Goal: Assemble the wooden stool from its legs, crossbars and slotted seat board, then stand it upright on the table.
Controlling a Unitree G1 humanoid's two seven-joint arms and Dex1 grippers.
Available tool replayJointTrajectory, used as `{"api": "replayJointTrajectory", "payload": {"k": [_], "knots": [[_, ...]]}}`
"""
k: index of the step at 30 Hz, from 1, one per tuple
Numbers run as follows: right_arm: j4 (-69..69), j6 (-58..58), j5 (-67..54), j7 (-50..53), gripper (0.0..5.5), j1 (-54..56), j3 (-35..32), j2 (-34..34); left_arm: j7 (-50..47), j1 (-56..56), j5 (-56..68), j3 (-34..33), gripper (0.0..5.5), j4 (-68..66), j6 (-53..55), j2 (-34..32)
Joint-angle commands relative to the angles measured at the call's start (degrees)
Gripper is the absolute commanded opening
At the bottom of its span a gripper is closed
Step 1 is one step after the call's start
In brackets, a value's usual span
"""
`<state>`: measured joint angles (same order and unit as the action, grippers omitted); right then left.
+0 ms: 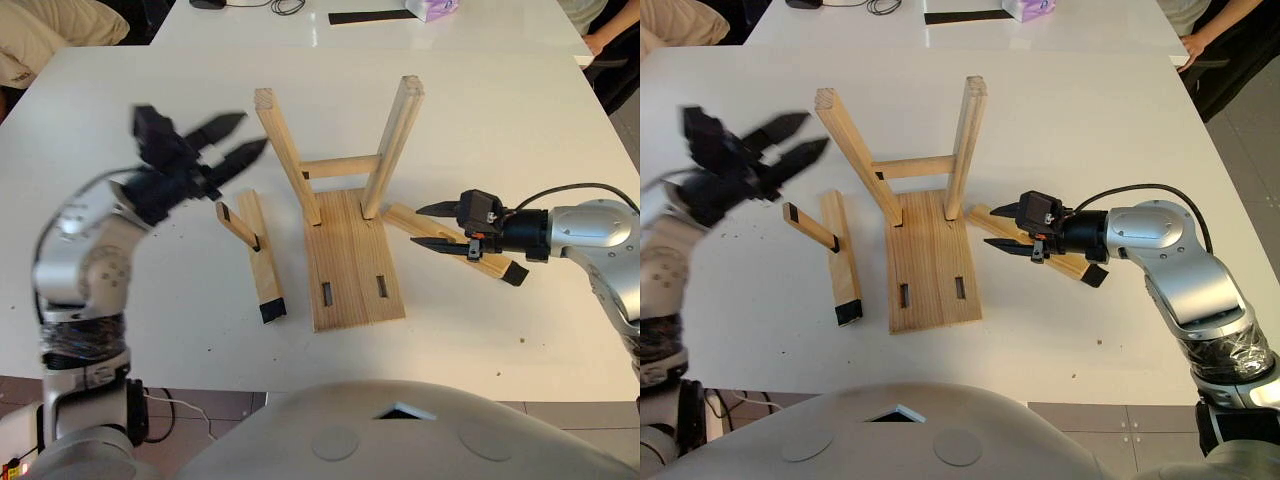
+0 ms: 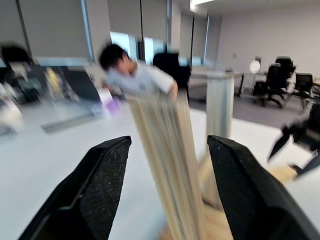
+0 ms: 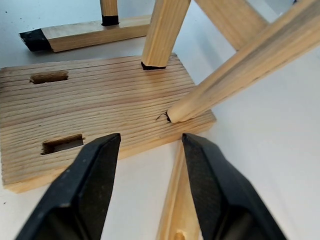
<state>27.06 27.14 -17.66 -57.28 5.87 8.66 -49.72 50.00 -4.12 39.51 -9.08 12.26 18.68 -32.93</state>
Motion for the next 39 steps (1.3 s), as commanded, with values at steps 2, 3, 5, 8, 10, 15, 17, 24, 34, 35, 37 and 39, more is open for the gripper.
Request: {"api": "replayJointTrajectory", "payload": {"k": [2,3,5,8,10,15,17,24,34,35,37,39], "knots": [[0.26,-0.07,0.5,-0.5,2.29,1.0,0.54,-0.16,0.69,6.06,-6.19,3.82,2.85,-3.7,-3.81,1.63],[0.28,-0.04,0.45,-0.58,2.29,0.95,0.41,-0.29,0.54,6.24,-5.47,3.13,2.85,-3.36,-3.8,1.56],[0.22,-0.14,0.4,-0.81,2.29,0.81,0.14,-0.53,0.04,6.03,-2.95,0.76,2.85,-1.66,-2.89,0.89],[0.43,-0.1,0.32,-0.89,2.29,0.55,-0.14,-0.68,-0.88,5.06,3.48,-4.6,2.85,2.67,0.31,-0.92],[0.68,0.03,0.13,-0.78,2.29,0.3,-0.48,-0.75,-1.88,4.23,9.48,-8.55,2.85,7.6,3.79,-2.82],[1.53,0.36,-0.45,-0.25,2.29,-1.17,-2.0,-1.07,-5.52,3.64,25.25,-13.81,2.85,22.87,12.58,-8.62],[2.01,0.58,-0.59,0.01,2.29,-1.76,-2.42,-1.08,-5.03,8.06,27.14,-12.95,2.85,28.85,15.35,-11.06],[4.49,1.18,-1.01,1.42,2.29,-6.67,-5.03,-1.34,-6.38,35.05,10.92,-3.88,2.85,36.19,16.51,-10.89],[6.6,2.13,-0.74,3.93,2.29,-9.43,-4.96,0.0,-9.83,38.31,-15.02,12.2,2.85,22.26,4.64,-6.8],[6.73,2.12,-0.69,4.0,2.29,-9.78,-5.04,-0.08,-9.43,39.09,-15.88,12.03,2.85,22.08,4.11,-7.4],[6.72,1.92,-0.78,3.78,2.29,-10.17,-5.01,-0.27,-9.06,40.81,-16.56,9.77,2.85,21.96,3.67,-8.47],[7.92,2.29,-0.91,4.5,2.29,-11.8,-5.74,-0.28,-7.01,40.86,-16.57,7.6,2.85,21.16,2.97,-10.54]]}}
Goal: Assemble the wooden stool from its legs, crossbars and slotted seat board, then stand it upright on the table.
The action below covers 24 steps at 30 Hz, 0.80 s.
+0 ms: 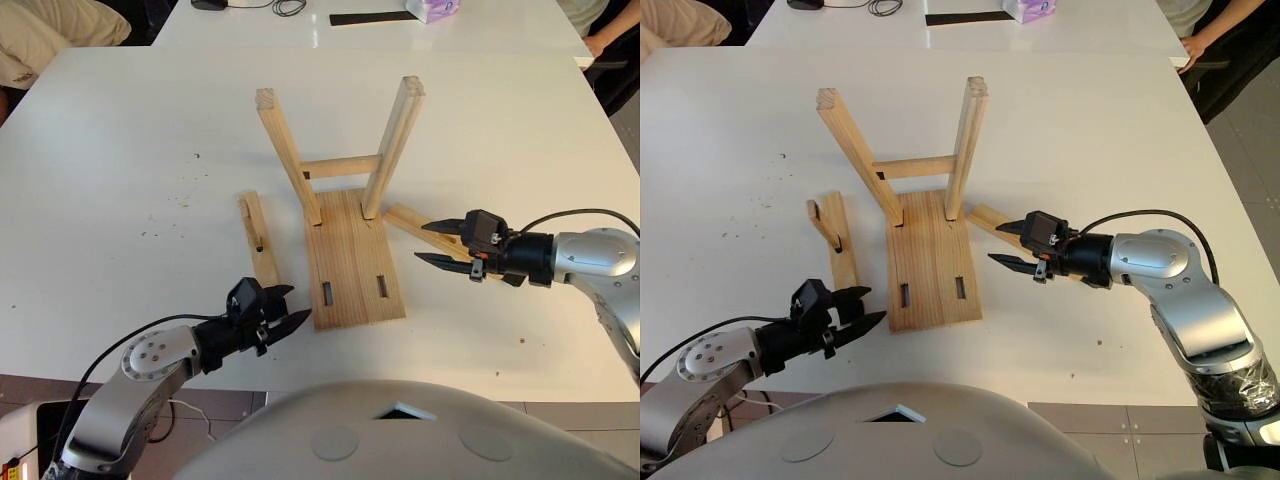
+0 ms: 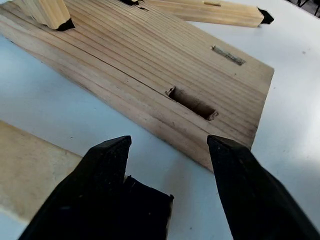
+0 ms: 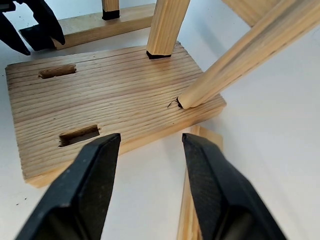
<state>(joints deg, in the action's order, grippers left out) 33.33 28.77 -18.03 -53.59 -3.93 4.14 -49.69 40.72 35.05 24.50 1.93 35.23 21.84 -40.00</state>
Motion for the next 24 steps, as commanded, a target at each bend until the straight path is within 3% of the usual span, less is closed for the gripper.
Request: {"api": "replayJointTrajectory", "payload": {"k": [1,14,17,20,24], "knots": [[2.1,0.91,-0.59,1.24,2.29,-2.64,-1.58,-0.24,3.51,1.41,-1.38,-4.48,2.85,-2.35,-0.23,-4.62],[3.55,1.46,-0.43,3.68,2.29,-5.27,-2.66,0.38,11.82,-4.52,0.09,-18.1,2.85,-8.22,0.14,-12.25],[4.02,1.58,-0.78,3.76,2.29,-6.82,-4.24,-0.23,9.18,-9.26,4.2,-22.4,2.85,-4.02,7.59,-13.49],[5.66,2.09,-1.16,4.4,2.29,-10.28,-7.04,-0.5,4.6,-10.96,4.69,-22.34,3.29,1.18,18.65,-15.67],[6.89,2.34,-0.84,5.87,2.29,-13.69,-8.39,0.36,-4.93,-12.87,9.43,-21.93,3.77,8.06,33.12,-10.67]]}}
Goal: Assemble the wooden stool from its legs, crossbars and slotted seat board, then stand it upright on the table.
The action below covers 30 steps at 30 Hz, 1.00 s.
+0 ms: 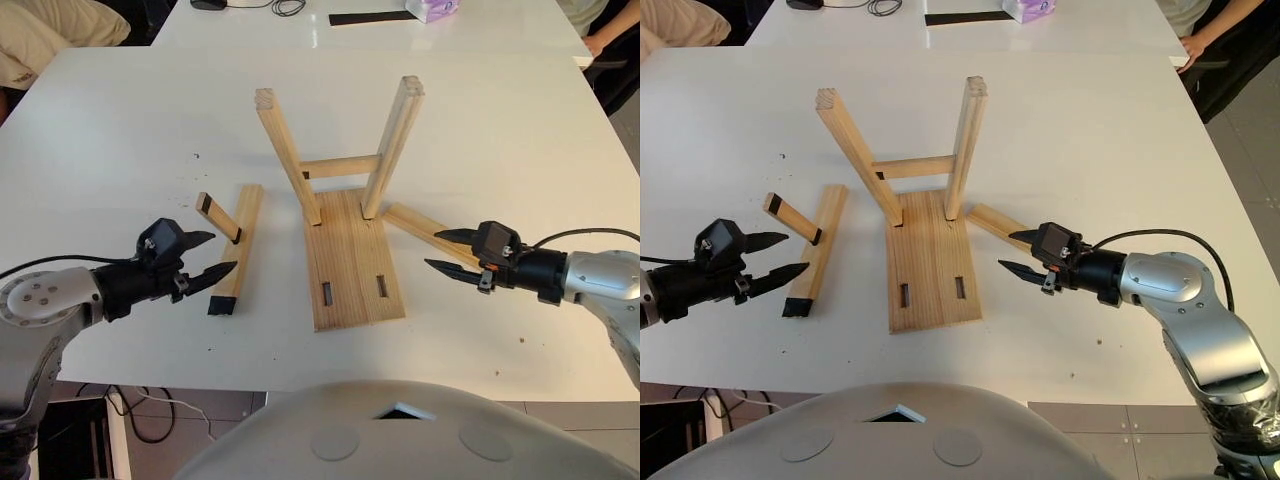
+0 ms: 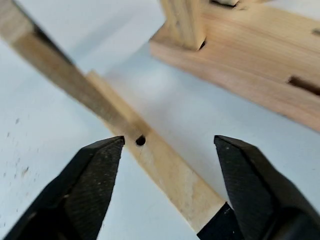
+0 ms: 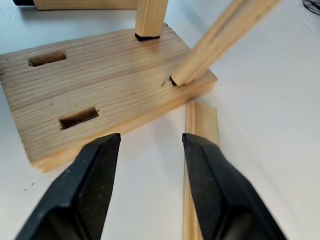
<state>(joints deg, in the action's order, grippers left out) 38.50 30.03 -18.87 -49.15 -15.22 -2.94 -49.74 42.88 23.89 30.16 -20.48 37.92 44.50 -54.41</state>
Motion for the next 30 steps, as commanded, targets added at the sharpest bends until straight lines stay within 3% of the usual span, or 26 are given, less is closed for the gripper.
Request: {"api": "replayJointTrajectory", "payload": {"k": [1,6,11,17,21,30], "knots": [[2.01,1.06,0.05,1.84,2.29,-2.79,-1.15,0.61,-10.11,-2.86,4.88,0.27,3.77,6.03,13.51,6.29],[2.15,1.37,-0.15,3.06,2.29,-2.74,-0.94,1.02,-17.89,-2.98,5.05,1.3,3.77,7.72,20.2,12.58],[2.07,1.13,0.02,3.5,2.29,-3.28,-0.88,1.07,-21.03,-1.74,2.66,2.59,3.77,6.84,20.58,14.64],[1.72,0.98,0.18,3.48,2.29,-2.53,-0.13,1.1,-22.42,2.17,-1.16,7.41,3.77,4.02,16.95,17.09],[1.43,0.76,0.66,3.72,2.29,-2.11,0.77,1.28,-23.04,2.77,-7.72,11.62,3.77,-6.33,7.97,18.37],[0.06,0.18,1.51,3.23,2.29,0.04,2.18,1.31,-19.93,3.51,-9.83,13.79,2.55,-13.86,-2.96,20.02]]}}
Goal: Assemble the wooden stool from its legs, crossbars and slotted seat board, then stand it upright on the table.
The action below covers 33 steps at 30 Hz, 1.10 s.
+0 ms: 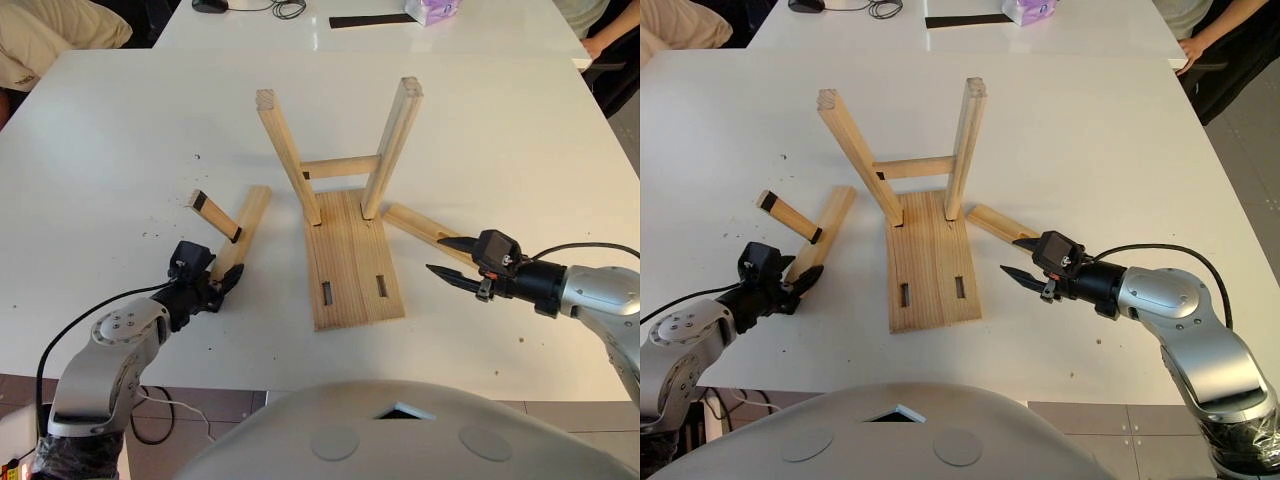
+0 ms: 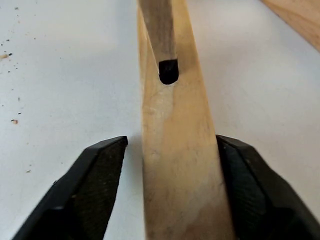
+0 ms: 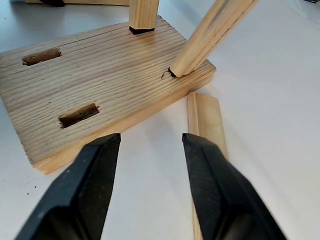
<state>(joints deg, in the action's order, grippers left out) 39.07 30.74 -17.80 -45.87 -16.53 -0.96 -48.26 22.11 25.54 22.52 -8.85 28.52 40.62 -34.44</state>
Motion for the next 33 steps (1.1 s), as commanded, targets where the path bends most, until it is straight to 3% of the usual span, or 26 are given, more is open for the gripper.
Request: {"api": "replayJointTrajectory", "payload": {"k": [1,4,11,16,19,24,29,31,33], "knots": [[-0.58,-0.55,0.45,-0.03,2.29,1.49,0.19,-0.16,1.25,1.24,-2.12,1.97,2.44,-4.95,0.29,-0.06],[-0.83,-0.67,0.58,0.11,2.29,2.03,0.57,0.0,2.63,-2.31,-0.96,-0.05,2.02,-7.58,-1.7,-0.14],[-3.89,-1.94,-0.31,-1.89,2.29,8.17,0.34,-0.39,5.01,-20.1,7.26,-10.44,2.02,-14.07,-6.32,1.41],[-5.37,1.82,-10.75,-3.66,2.29,16.06,-6.15,1.34,8.43,-34.66,29.84,-23.97,2.02,-10.31,-4.86,0.12],[-5.29,6.43,-21.23,-2.98,2.29,22.85,-10.32,2.35,8.27,-40.56,45.57,-27.72,2.02,-7.42,-0.75,-3.1],[-6.14,14.47,-42.39,0.79,2.29,38.29,-13.77,3.24,10.03,-42.79,64.92,-22.37,2.02,3.19,3.5,-5.48],[-9.98,21.16,-60.71,1.97,2.94,47.96,-13.24,1.7,9.88,-40.96,68.43,-16.06,2.02,9.24,2.55,-4.21],[-12.05,23.45,-64.46,2.19,3.27,51.63,-12.03,0.95,10.09,-39.71,68.75,-14.57,2.02,11.27,2.1,-3.91],[-13.45,25.42,-64.9,1.15,3.27,54.35,-9.94,0.17,11.05,-38.23,67.97,-13.42,2.02,13.21,1.44,-3.79]]}}
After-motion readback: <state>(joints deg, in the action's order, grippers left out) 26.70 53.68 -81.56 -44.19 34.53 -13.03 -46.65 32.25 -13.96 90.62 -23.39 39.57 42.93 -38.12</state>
